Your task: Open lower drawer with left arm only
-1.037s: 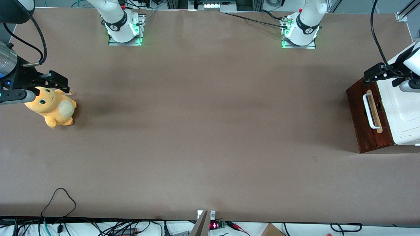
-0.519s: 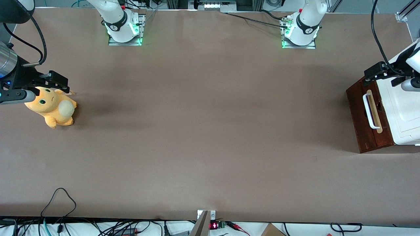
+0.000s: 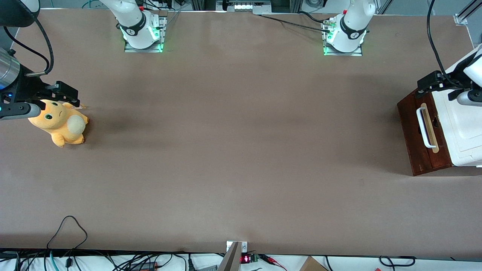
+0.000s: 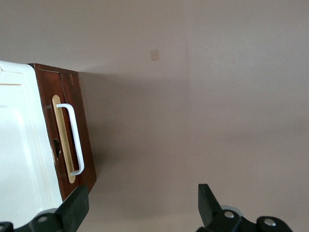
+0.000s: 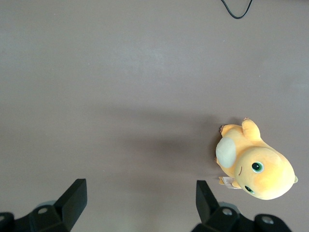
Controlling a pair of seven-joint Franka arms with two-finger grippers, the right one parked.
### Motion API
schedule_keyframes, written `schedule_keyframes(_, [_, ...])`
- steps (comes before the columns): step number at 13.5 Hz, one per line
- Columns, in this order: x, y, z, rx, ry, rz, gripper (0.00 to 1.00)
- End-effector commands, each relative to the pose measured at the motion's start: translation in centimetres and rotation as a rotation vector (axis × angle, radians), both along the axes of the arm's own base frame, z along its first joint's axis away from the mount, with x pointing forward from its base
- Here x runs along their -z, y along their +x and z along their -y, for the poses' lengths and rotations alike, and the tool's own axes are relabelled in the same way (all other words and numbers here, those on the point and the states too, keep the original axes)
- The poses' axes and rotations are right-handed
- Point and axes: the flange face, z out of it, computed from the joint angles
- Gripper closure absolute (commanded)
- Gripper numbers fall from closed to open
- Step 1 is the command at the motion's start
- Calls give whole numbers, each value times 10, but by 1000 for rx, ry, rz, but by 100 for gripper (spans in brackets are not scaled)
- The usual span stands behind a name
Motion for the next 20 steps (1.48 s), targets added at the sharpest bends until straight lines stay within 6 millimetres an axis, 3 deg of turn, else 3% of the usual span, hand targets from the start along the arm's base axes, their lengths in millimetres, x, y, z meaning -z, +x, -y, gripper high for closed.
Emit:
schedule_keyframes(1, [-2,4,5,41,37,0,2])
schedule_keyframes(2, [-2,5,14,39,146,-7,4])
schedule_keyframes(4, [6,6,54,52,368,-25,4])
schedule_keyframes(8, [44,7,93,-44,661,-64,4])
schedule_keyframes(10, [83,-1,110,-104,846,-31,4])
schedule_keyframes(11, [113,-6,115,-139,933,-18,4])
schedule_keyframes(15, [209,-15,117,-252,1132,-17,5])
schedule_keyframes(18, [293,-30,109,-233,1289,6,6])
schedule_keyframes(20, [335,-44,102,-190,1373,45,6])
